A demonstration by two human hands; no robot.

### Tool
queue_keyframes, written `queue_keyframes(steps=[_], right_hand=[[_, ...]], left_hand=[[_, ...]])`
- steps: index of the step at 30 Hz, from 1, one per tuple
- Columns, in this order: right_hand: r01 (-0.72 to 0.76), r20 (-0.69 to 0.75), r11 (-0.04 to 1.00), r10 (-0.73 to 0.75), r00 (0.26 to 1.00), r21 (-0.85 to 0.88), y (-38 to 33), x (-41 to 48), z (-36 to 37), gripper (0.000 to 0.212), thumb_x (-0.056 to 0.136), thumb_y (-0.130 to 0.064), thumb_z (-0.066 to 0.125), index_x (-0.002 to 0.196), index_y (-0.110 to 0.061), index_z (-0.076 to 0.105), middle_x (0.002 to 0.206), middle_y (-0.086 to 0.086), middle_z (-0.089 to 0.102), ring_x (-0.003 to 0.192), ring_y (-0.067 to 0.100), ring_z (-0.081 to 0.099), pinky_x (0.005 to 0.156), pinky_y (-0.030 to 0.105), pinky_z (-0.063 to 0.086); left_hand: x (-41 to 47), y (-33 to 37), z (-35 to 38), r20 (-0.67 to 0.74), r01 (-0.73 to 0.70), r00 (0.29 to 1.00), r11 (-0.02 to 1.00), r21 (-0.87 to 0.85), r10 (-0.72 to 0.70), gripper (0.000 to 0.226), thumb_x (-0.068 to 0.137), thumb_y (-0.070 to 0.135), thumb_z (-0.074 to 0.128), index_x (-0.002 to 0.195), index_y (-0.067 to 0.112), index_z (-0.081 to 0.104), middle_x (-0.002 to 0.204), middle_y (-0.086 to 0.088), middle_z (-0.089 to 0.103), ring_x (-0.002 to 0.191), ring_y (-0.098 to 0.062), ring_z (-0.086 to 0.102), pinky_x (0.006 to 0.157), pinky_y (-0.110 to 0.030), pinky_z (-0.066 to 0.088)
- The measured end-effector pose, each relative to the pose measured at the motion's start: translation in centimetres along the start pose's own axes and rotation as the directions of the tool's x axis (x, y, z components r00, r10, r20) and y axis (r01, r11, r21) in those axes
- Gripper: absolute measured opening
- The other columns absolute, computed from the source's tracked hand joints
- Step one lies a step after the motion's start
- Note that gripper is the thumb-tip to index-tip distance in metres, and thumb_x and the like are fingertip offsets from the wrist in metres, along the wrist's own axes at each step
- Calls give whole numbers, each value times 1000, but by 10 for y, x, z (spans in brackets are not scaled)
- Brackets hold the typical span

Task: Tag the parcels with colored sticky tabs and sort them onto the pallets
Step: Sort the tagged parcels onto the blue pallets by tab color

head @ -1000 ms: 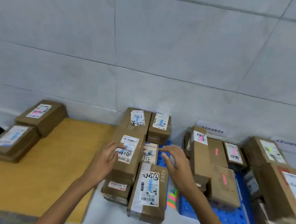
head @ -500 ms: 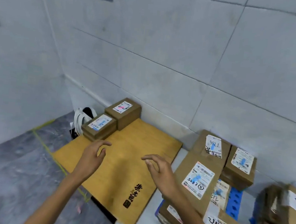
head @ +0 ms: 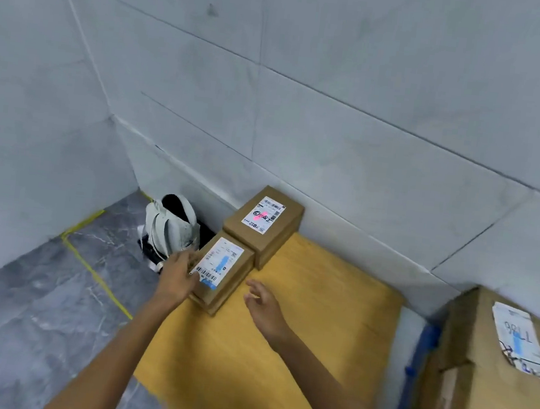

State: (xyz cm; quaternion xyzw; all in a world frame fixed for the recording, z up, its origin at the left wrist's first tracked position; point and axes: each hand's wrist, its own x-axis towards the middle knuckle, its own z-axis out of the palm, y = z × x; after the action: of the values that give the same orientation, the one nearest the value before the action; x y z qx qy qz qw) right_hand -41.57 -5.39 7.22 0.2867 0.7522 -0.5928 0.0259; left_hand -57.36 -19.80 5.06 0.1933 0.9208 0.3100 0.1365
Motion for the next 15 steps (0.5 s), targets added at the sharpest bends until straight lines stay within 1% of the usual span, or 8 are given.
queue_keyframes(steps=[2,4,5,7,9,11,13,15], right_hand=[[-77,48,997,76,996,23,-4,25,16,46,97,-19,44,142,-21,35,148,4,34,132,18,38,104,26,33],[-131,104,990,125,987,47,-6,46,29,54,98,-19,44,147,-25,23,152,1,24,138,17,28,105,24,28],[-159,133,985,149,980,64,-6,53,34,57,98,-19,44,148,-28,18,154,0,20,139,17,24,106,23,27],[-217,179,970,196,964,107,-4,62,40,60,98,-19,43,149,-32,14,155,-3,15,141,17,20,105,24,26],[-280,196,943,245,950,182,-2,65,44,59,99,-16,42,149,-31,15,156,-6,15,140,17,22,101,25,29],[-334,194,904,289,937,268,-2,62,47,58,99,-13,41,148,-30,15,154,-7,22,133,16,32,95,27,33],[-354,172,888,315,933,295,-1,57,48,56,99,-11,40,147,-30,18,151,-6,29,127,15,38,89,26,36],[-321,130,901,295,947,292,-1,49,43,53,98,-10,40,146,-27,25,150,-3,33,129,15,39,95,26,39]], left_hand=[[27,-15,6,57,28,998,997,77,-32,60,83,14,62,138,9,38,138,-15,44,129,-32,37,106,-42,32],[43,-27,15,117,74,989,992,102,-86,64,86,23,61,142,10,31,142,-14,42,131,-32,37,108,-45,31],[46,-30,20,145,95,984,992,79,-106,63,88,24,60,142,10,31,140,-14,44,128,-32,41,106,-44,34],[46,-31,27,163,97,982,995,-21,-92,59,89,22,60,140,10,32,132,-15,50,117,-31,50,94,-37,42],[40,-33,33,120,66,991,995,-76,-56,65,88,22,62,143,11,29,121,-16,52,104,-30,54,82,-34,42],[31,-35,38,85,35,996,998,-55,-30,70,87,26,63,146,16,26,110,-15,48,93,-29,53,77,-34,42],[19,-37,41,71,9,997,1000,-21,-8,66,89,31,60,145,20,29,104,-12,44,90,-27,49,77,-35,44],[3,-28,40,41,-9,999,1000,-29,11,57,91,34,56,143,24,35,101,-7,41,88,-21,46,73,-32,43]])
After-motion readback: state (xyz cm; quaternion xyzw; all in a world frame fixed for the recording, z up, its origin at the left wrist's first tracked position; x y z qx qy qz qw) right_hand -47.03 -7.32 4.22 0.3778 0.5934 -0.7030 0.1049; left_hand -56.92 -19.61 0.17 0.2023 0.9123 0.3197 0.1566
